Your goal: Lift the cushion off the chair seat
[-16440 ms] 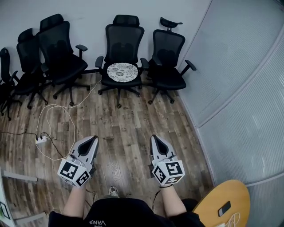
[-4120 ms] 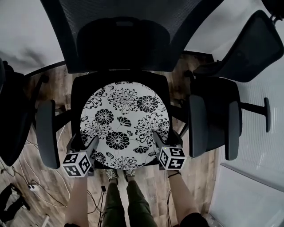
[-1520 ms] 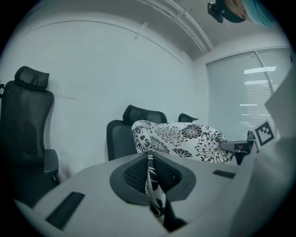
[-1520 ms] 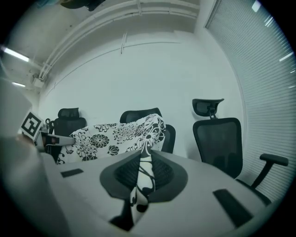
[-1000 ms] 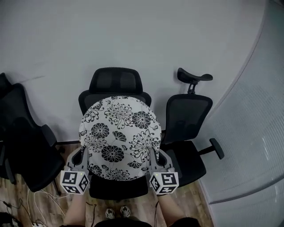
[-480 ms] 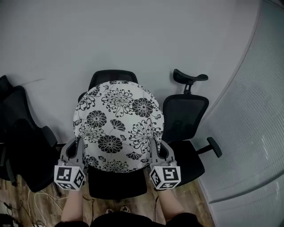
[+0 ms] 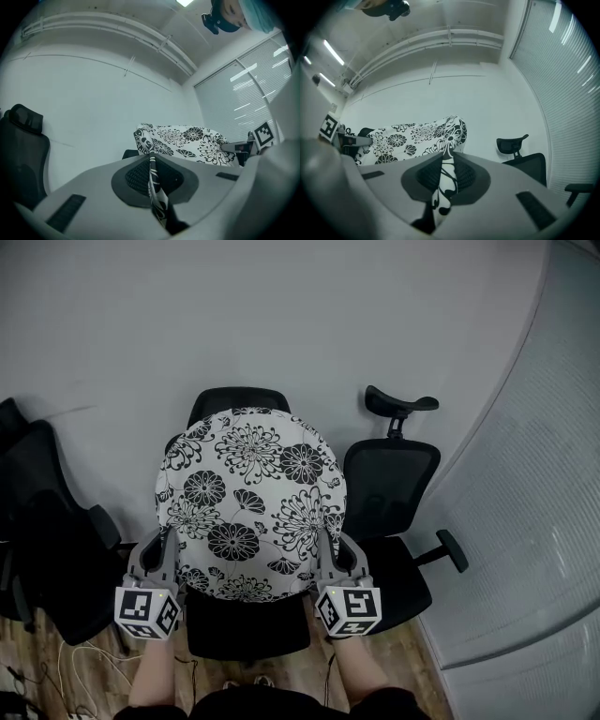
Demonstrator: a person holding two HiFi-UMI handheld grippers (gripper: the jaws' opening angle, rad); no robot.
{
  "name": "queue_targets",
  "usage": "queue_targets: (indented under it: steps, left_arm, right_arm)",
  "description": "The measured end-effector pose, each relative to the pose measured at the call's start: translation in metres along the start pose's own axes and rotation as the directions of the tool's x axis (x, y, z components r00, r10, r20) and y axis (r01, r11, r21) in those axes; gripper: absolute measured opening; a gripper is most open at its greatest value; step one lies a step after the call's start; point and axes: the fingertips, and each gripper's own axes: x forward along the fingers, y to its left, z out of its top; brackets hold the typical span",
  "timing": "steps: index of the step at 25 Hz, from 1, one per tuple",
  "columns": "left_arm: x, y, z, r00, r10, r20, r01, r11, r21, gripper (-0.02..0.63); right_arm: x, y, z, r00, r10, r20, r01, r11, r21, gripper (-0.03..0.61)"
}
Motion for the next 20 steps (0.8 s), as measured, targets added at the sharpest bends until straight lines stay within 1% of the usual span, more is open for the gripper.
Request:
queue_targets:
  steps: [5,20]
  left_arm:
    - [-0.0019,-0.0015,0.0001,1.0,0.0,0.004,0.0,1.0,-0.004,0.018]
    - [-0.0036,-0.0007,0.0068,1.0,0.002,0.004,-0.002,1.0,-0.013,0.018]
  right_arm:
    - [-0.0019,0.0011,0.0015,1.0,0.018,0.007,-0.018,1.0,0.008,0.035]
    - [-0.0017,0.0017,0.0024,0.999,0.026,-0.024,-0.026,1.0,0.001,0.035]
